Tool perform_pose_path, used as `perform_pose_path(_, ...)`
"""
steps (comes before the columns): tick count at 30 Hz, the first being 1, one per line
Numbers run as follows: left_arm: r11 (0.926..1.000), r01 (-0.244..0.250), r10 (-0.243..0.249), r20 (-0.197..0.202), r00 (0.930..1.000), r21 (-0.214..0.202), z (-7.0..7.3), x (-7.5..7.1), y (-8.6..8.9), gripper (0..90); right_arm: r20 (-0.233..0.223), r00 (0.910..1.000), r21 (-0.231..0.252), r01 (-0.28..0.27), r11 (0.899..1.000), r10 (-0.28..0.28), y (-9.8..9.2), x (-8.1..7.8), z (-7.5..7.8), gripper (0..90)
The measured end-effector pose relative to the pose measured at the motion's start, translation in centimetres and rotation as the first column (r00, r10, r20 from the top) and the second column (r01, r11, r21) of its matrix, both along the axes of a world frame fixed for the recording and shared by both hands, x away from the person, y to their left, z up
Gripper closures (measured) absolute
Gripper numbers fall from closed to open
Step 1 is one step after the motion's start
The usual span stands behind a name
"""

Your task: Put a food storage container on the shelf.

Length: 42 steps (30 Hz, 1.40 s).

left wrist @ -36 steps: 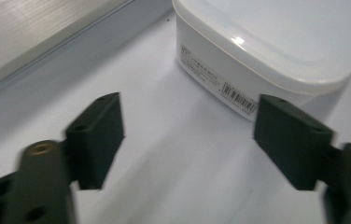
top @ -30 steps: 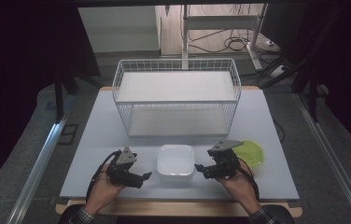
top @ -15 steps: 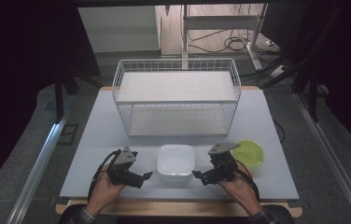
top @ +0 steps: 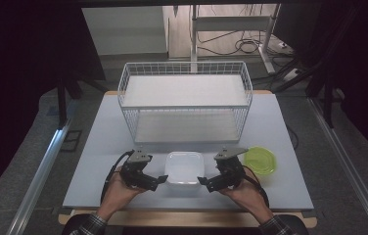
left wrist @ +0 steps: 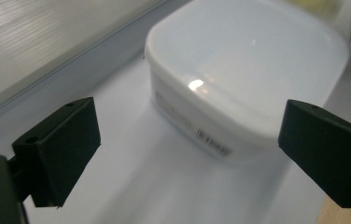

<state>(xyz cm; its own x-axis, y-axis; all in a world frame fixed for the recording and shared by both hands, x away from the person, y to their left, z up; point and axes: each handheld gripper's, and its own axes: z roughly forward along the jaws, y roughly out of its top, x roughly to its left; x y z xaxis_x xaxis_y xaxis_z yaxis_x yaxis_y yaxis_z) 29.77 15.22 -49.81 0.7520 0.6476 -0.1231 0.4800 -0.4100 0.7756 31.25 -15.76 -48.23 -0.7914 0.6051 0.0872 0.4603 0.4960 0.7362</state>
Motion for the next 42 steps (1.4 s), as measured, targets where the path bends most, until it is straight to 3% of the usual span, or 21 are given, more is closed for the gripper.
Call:
perform_pose_path(3,1.0,-0.001,0.001,0.0,1.0,-0.006,-0.1,0.6,-0.3,8.6,-0.02,0.9998,0.021,0.01,1.0,-0.01,0.3,0.4,0.2,10.9)
perform_pose_path(8,0.998,0.026,-0.03,-0.06,0.9978,-0.058,-0.6,1.6,-0.9,10.6,-0.07,0.9976,0.035,0.006,0.999,-0.003,0.9,1.4,-0.2,14.8)
perform_pose_path(12,0.9935,0.058,-0.07,-0.116,0.9908,-0.098,-0.9,1.9,-1.4,10.5,-0.123,0.9924,0.062,0.001,0.998,0.006,1.3,1.8,-0.6,17.2)
perform_pose_path(16,0.9867,0.088,-0.111,-0.17,0.9791,-0.137,-1.2,1.8,-1.6,11.7,-0.164,0.9862,0.085,-0.007,0.996,0.021,1.4,1.8,-0.7,21.2)
perform_pose_path(19,0.9864,0.088,-0.115,-0.203,0.9725,-0.139,-1.3,1.5,-1.7,13.0,-0.218,0.9756,0.099,-0.001,0.995,0.023,1.4,1.7,-0.9,21.6)
perform_pose_path(22,0.9874,0.081,-0.11,-0.222,0.9689,-0.136,-1.0,1.1,-1.3,18.4,-0.235,0.9721,0.093,0.019,0.995,0.003,1.3,1.2,-0.7,27.5)
perform_pose_path(23,0.9884,0.073,-0.101,-0.217,0.9709,-0.133,-0.8,0.9,-1.1,22.2,-0.235,0.972,0.093,0.029,0.995,-0.007,1.2,1.0,-0.5,31.9)
perform_pose_path(24,0.9892,0.064,-0.09,-0.197,0.9763,-0.132,-0.5,0.6,-0.9,34.9,-0.235,0.9713,0.101,0.061,0.993,-0.036,0.8,0.8,-0.2,42.7)
perform_pose_path(25,0.9909,0.051,-0.074,-0.188,0.9793,-0.125,-0.3,0.4,-0.8,34.9,-0.235,0.9713,0.101,0.061,0.993,-0.036,0.8,0.8,-0.2,42.7)
perform_pose_path(26,0.991,0.034,-0.059,-0.194,0.9792,-0.13,-0.1,0.2,-0.6,42.7,-0.272,0.961,0.12,0.087,0.989,-0.052,0.3,0.8,-0.1,49.9)
perform_pose_path(27,0.991,0.034,-0.059,-0.194,0.9792,-0.13,-0.1,0.2,-0.6,44.6,-0.272,0.961,0.12,0.087,0.989,-0.052,0.3,0.8,-0.1,49.9)
perform_pose_path(29,0.9912,0.015,-0.042,-0.202,0.9784,-0.131,0.0,0.0,-0.5,46.4,-0.308,0.9494,0.14,0.11,0.984,-0.062,-0.1,0.9,0.0,57.8)
perform_pose_path(32,0.9887,-0.016,-0.014,-0.198,0.9802,-0.149,0.3,-0.2,-0.3,56.5,-0.332,0.9407,0.167,0.132,0.977,-0.07,-0.7,0.8,0.2,65.0)
perform_pose_path(34,0.9875,-0.039,0.011,-0.181,0.9834,-0.153,0.4,-0.4,-0.3,61.4,-0.321,0.9437,0.173,0.142,0.975,-0.08,-0.8,0.7,0.4,68.4)
perform_pose_path(36,0.9849,-0.061,0.031,-0.18,0.9831,-0.162,0.3,-0.5,-0.3,63.1,-0.304,0.949,0.167,0.14,0.976,-0.084,-0.7,0.6,0.6,69.0)
perform_pose_path(39,0.9804,-0.09,0.058,-0.18,0.982,-0.175,0.3,-0.4,-0.4,65.3,-0.306,0.9475,0.183,0.155,0.971,-0.093,-0.8,0.8,0.5,71.0)
perform_pose_path(42,0.9755,-0.115,0.085,-0.163,0.9829,-0.187,0.6,-0.5,-0.2,72.1,-0.277,0.9548,0.193,0.165,0.967,-0.107,-0.9,0.7,0.7,77.0)
